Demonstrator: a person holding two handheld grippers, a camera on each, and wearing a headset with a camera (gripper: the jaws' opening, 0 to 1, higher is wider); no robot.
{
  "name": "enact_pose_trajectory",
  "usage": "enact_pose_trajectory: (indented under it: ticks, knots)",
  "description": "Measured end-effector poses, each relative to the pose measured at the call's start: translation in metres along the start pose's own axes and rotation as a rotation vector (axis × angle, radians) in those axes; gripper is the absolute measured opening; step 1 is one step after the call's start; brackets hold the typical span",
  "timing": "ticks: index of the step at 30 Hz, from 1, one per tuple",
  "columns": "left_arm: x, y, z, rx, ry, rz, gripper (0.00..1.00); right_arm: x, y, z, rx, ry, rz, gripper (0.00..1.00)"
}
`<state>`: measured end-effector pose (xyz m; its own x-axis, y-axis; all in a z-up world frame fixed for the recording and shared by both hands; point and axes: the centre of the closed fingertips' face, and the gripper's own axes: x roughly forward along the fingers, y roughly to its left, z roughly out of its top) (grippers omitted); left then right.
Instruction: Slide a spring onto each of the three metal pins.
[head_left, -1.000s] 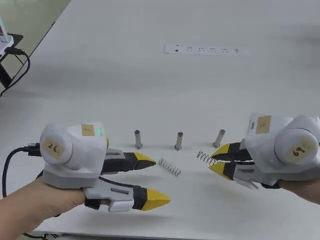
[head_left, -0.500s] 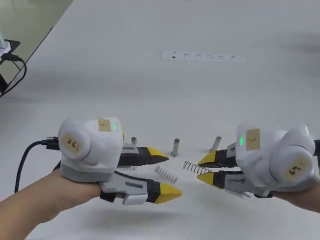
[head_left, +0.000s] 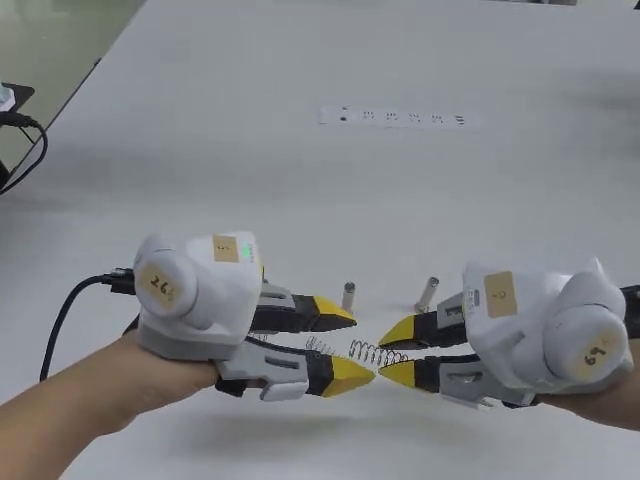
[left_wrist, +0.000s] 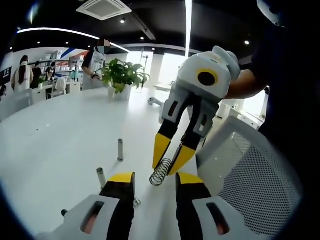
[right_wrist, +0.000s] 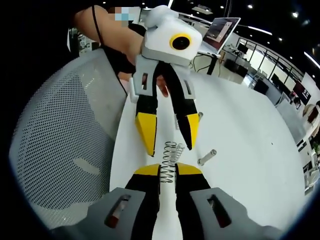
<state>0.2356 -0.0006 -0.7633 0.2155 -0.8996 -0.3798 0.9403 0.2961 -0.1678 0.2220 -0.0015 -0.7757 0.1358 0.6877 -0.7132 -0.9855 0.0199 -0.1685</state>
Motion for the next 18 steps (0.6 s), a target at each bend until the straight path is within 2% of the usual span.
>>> enact_pose_trajectory:
  ticks: [5,9,13,18]
  knots:
    - [0.003,-0.003,0.001,0.01,-0.002,-0.016,0.19,-0.002,-0.001,0.003,-0.007,-0.025,0.011,0.08]
    - [0.004,-0.007,0.002,0.012,-0.006,-0.029,0.15,-0.002,0.002,0.002,-0.028,-0.021,0.033,0.08]
    - [0.005,-0.01,0.001,0.014,0.0,-0.047,0.15,-0.001,0.003,0.002,-0.053,-0.016,0.036,0.08]
    - [0.005,-0.01,-0.002,0.027,0.007,-0.045,0.11,-0.001,0.003,0.003,-0.063,-0.016,0.039,0.08]
